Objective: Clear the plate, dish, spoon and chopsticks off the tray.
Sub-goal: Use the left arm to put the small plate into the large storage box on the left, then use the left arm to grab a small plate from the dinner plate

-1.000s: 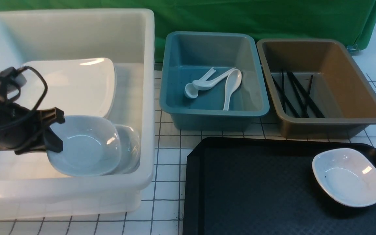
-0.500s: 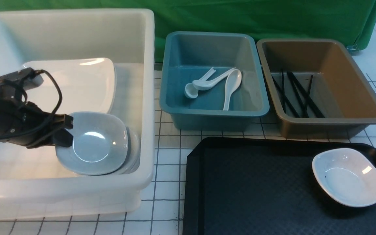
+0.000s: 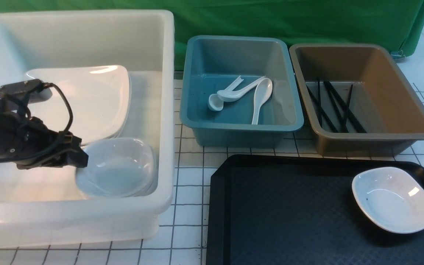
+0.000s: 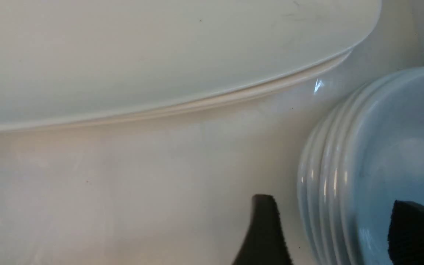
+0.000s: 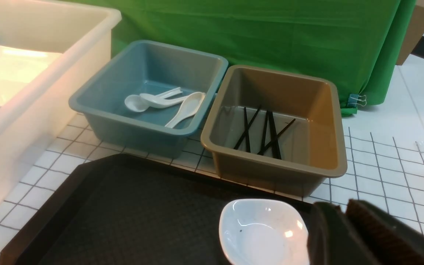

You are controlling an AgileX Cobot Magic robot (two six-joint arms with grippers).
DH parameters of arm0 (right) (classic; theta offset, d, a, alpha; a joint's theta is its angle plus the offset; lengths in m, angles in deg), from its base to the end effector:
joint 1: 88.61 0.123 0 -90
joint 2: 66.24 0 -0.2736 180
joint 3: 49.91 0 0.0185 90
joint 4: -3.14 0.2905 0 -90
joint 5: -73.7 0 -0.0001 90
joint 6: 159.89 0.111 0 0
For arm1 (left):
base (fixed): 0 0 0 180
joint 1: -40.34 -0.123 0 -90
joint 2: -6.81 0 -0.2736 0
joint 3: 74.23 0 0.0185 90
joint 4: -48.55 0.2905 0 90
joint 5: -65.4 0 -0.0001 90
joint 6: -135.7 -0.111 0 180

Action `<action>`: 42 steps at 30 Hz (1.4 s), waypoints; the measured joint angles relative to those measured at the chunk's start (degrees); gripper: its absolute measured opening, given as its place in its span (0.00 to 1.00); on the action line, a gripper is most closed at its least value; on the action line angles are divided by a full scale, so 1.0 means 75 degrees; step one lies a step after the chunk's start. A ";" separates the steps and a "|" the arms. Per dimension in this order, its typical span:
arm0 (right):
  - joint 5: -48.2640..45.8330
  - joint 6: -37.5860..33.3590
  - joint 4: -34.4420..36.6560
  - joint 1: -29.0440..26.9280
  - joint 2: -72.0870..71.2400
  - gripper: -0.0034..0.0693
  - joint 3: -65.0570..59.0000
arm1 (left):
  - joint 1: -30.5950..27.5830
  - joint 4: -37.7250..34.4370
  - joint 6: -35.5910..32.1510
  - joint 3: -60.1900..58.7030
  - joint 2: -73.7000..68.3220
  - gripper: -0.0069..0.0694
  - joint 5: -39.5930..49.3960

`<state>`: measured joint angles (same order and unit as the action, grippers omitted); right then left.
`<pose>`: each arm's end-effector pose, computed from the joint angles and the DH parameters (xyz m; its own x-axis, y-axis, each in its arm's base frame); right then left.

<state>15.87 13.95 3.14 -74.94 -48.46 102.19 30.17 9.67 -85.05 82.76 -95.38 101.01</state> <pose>0.0411 0.0100 0.3967 -0.2003 -0.1592 -0.9667 -0.2593 0.9601 -0.1043 0.3521 0.0219 0.1449 -0.8807 -0.0345 -0.4723 0.1074 0.9568 -0.2701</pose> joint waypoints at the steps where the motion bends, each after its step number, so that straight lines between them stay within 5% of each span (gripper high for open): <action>1: 0.0000 0.0000 0.0000 0.0000 0.0000 0.16 0.0000 | 0.0000 0.0045 0.0008 0.0016 0.0039 0.72 0.0008; 5: 0.0023 0.0000 0.0000 0.0000 0.0000 0.16 0.0000 | 0.0000 0.0289 0.0140 0.0446 0.0319 0.83 0.0283; 10: 0.0106 0.0000 0.0000 0.0000 0.0000 0.16 0.0000 | 0.0000 0.0125 0.0928 0.1372 0.0665 0.80 0.1313; 15: 0.0259 0.0002 0.0000 0.0000 0.0000 0.17 0.0000 | 0.0264 -0.0635 0.1840 0.2348 0.0789 0.56 0.3007; 17: 0.0401 0.0002 0.0000 0.0000 0.0000 0.17 0.0000 | 0.1008 -0.0693 0.2791 0.2786 0.0806 0.32 0.3433; 19: 0.0484 0.0002 0.0000 0.0000 0.0000 0.17 0.0000 | 0.1766 -0.0709 0.3207 0.2955 0.0797 0.18 0.3383; 23: 0.0505 0.0002 0.0000 0.0000 0.0000 0.17 0.0000 | 0.3707 -0.0621 0.3955 0.3232 0.0456 0.09 0.2851; 30: 0.0889 0.0223 0.0000 0.0000 0.0000 0.18 0.0000 | 0.6404 0.0603 0.5786 0.4993 -0.1581 0.11 0.2691; 37: 0.0885 0.0227 0.0000 0.0000 0.0000 0.18 0.0000 | 0.7523 0.1640 0.6866 0.7513 -0.3692 0.25 0.2866; 42: 0.0810 0.0227 0.0000 0.0000 0.0000 0.19 0.0000 | 0.7776 0.2018 0.8019 0.8263 -0.4851 0.45 0.2592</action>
<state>21.94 15.65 3.14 -74.94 -48.46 102.19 88.49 24.80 -24.91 144.74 -131.76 120.44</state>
